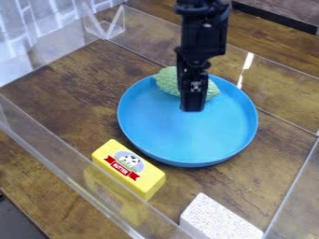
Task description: Put the green object in the blue tray
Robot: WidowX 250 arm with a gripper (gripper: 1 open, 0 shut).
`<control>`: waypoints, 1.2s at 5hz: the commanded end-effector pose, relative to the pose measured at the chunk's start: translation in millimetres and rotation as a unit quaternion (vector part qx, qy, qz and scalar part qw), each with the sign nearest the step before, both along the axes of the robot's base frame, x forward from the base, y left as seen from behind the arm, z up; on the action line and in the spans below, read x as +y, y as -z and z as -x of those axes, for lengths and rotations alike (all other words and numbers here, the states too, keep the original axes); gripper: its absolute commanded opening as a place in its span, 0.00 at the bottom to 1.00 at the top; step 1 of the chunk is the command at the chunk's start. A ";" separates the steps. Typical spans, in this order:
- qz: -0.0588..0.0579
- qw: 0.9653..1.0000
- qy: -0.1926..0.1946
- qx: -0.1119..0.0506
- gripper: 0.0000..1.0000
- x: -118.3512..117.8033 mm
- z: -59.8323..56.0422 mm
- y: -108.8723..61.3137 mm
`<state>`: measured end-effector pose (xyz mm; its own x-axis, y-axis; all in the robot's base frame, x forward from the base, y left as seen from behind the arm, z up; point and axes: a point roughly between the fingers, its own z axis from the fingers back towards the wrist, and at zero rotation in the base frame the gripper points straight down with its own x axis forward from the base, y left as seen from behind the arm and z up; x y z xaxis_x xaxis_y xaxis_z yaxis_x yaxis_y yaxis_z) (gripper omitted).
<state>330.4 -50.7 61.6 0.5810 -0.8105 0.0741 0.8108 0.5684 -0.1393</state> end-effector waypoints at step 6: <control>0.020 0.997 -0.071 -0.005 1.00 -8.2 -7.3 -38.9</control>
<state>329.9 -58.4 77.1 0.6948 -0.7175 0.0495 0.7099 0.6732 -0.2071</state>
